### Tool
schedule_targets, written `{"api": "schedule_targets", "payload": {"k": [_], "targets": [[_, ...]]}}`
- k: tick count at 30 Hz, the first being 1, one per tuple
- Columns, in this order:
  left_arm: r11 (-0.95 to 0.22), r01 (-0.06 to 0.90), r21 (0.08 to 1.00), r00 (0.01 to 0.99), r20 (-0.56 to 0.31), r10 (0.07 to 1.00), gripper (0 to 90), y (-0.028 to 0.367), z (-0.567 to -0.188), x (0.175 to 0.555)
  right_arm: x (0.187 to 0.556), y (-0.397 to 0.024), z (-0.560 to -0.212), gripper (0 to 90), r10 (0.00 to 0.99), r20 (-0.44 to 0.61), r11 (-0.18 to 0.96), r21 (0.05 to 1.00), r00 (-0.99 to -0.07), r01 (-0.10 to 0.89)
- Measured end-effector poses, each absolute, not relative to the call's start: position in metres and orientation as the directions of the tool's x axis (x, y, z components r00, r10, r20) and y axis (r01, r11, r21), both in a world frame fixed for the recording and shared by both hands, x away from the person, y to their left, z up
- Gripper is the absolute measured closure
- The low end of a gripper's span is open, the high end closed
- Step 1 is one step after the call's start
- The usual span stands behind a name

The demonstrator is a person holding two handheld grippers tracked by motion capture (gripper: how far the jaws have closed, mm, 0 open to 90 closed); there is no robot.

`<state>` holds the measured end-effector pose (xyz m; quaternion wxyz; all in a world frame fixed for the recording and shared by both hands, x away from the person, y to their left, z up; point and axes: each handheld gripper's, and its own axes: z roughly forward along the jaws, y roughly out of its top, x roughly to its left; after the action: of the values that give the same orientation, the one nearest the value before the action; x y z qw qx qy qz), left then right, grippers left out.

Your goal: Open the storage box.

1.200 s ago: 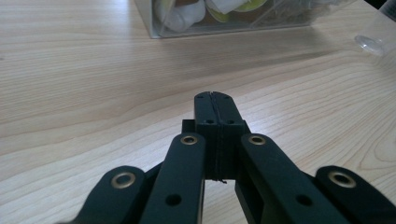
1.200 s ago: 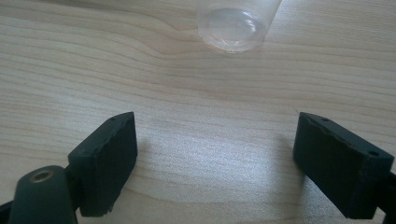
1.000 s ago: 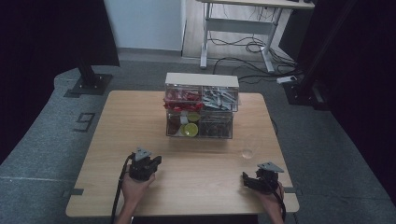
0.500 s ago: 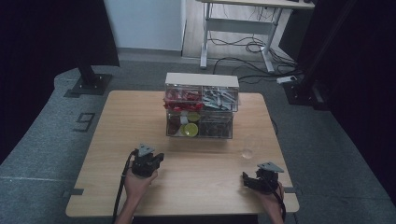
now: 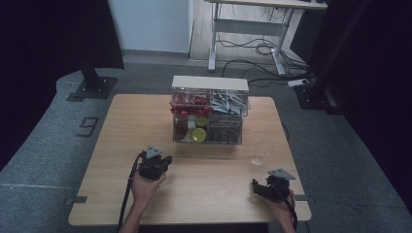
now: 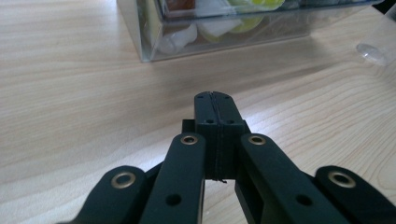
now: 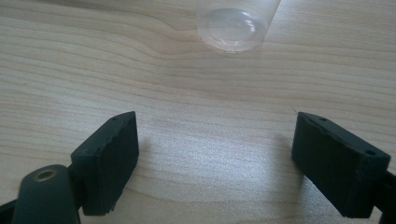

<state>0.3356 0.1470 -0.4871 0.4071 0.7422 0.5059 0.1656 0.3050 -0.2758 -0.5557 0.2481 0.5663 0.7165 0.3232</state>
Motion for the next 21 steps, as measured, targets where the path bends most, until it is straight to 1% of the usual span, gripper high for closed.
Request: {"api": "schedule_targets", "payload": {"k": [5,12,14,21], "targets": [[-0.145,0.602,0.785,0.445,-0.179,0.877,90.0,0.143,-0.479,0.342,0.305,-0.276,-0.556,16.2,0.973,0.011,0.146,0.745,-0.232,0.651],[-0.144,0.602,0.786,0.451,-0.186,0.873,90.0,0.138,-0.479,0.349,0.305,-0.276,-0.555,16.4,0.973,0.013,0.144,0.745,-0.230,0.652],[-0.129,0.608,0.783,0.456,-0.212,0.864,90.0,0.137,-0.480,0.353,0.305,-0.276,-0.555,16.4,0.973,0.013,0.144,0.745,-0.230,0.652],[-0.151,0.608,0.779,0.461,-0.191,0.867,90.0,0.128,-0.482,0.361,0.305,-0.276,-0.555,16.5,0.973,0.012,0.145,0.745,-0.231,0.651]]}}
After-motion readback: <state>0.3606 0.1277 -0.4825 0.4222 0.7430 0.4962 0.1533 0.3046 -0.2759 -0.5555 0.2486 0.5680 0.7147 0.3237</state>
